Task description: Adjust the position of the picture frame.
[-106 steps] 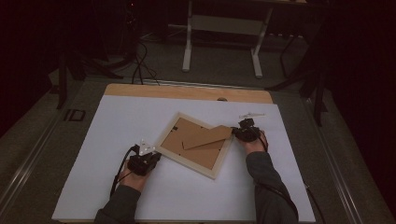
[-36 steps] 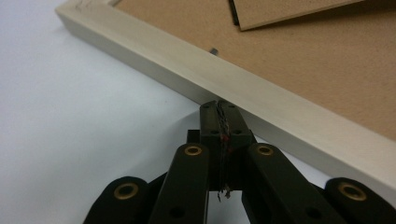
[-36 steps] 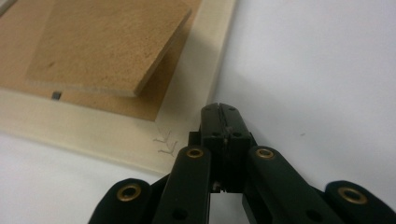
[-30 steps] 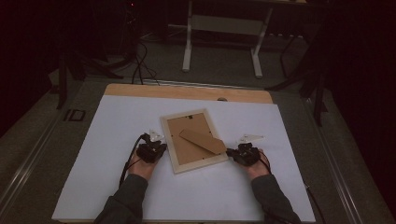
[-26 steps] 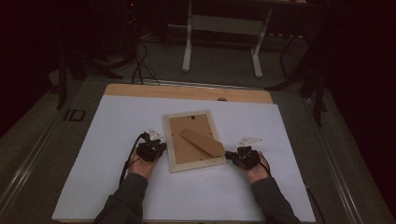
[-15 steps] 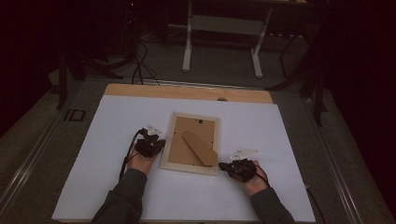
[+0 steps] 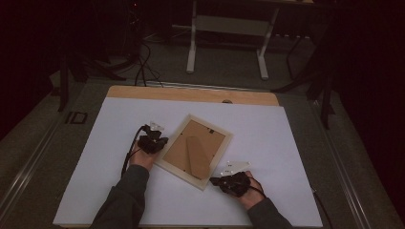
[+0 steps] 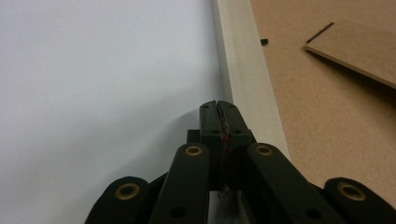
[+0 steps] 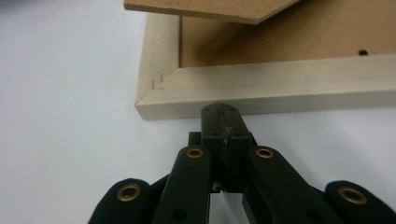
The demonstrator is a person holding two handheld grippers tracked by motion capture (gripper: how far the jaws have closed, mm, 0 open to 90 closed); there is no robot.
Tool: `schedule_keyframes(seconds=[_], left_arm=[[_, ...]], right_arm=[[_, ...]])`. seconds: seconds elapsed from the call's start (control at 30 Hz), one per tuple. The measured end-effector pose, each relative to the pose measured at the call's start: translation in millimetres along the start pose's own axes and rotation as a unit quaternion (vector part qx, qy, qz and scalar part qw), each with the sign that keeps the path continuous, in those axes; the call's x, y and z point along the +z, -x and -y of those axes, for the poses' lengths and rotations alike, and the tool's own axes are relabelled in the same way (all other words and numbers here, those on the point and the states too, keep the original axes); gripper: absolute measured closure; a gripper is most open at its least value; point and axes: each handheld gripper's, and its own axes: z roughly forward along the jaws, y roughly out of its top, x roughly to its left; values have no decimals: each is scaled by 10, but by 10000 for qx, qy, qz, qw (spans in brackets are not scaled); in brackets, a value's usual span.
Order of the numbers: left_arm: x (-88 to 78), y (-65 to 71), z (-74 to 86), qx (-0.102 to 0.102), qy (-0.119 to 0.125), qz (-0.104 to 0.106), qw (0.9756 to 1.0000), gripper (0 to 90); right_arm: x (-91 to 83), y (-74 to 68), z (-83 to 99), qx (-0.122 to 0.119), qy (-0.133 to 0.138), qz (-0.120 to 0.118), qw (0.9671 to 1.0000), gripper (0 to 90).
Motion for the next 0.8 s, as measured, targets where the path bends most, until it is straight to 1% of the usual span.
schedule_keyframes(seconds=[0.03,0.17,0.27,0.33,0.4,0.47,0.5,0.6,0.63,0.67,0.7,0.73,0.77,0.8], left_arm=[[-1,-5,-1,28,2,-16,10000,900],[-18,-8,19,27,52,-25,10000,900],[-62,-3,38,9,144,-66,9999,900],[-110,7,57,-28,219,-91,9997,900],[-171,28,88,-43,298,-130,9995,900],[-242,48,127,-57,404,-99,9991,900],[-278,57,147,-60,440,-107,9990,900],[-386,87,216,-89,534,-84,9985,900],[-419,97,245,-112,577,-41,9983,900],[-419,97,245,-112,577,-41,9983,900],[-482,110,299,-160,637,20,9978,900],[-515,116,329,-163,656,44,9977,900],[-543,128,360,-189,677,67,9975,900],[-566,145,391,-171,681,75,9975,900]], right_arm=[[8,-6,-5,-7,-1,-26,10000,898],[20,8,-12,2,30,-65,10000,898],[-5,46,-14,20,92,-10,10000,898],[-29,96,-24,69,152,75,9998,898],[-52,180,-38,118,196,194,9996,898],[-70,253,-54,177,238,298,9991,898],[-82,294,-65,239,255,357,9987,897],[-108,433,-108,323,328,541,9975,898],[-114,482,-126,346,351,597,9970,898],[-114,482,-126,346,351,597,9970,898],[-118,532,-144,393,375,650,9964,898],[-108,685,-201,522,432,786,9946,898],[-100,733,-224,542,437,844,9940,898],[-91,778,-251,580,450,896,9933,898]])
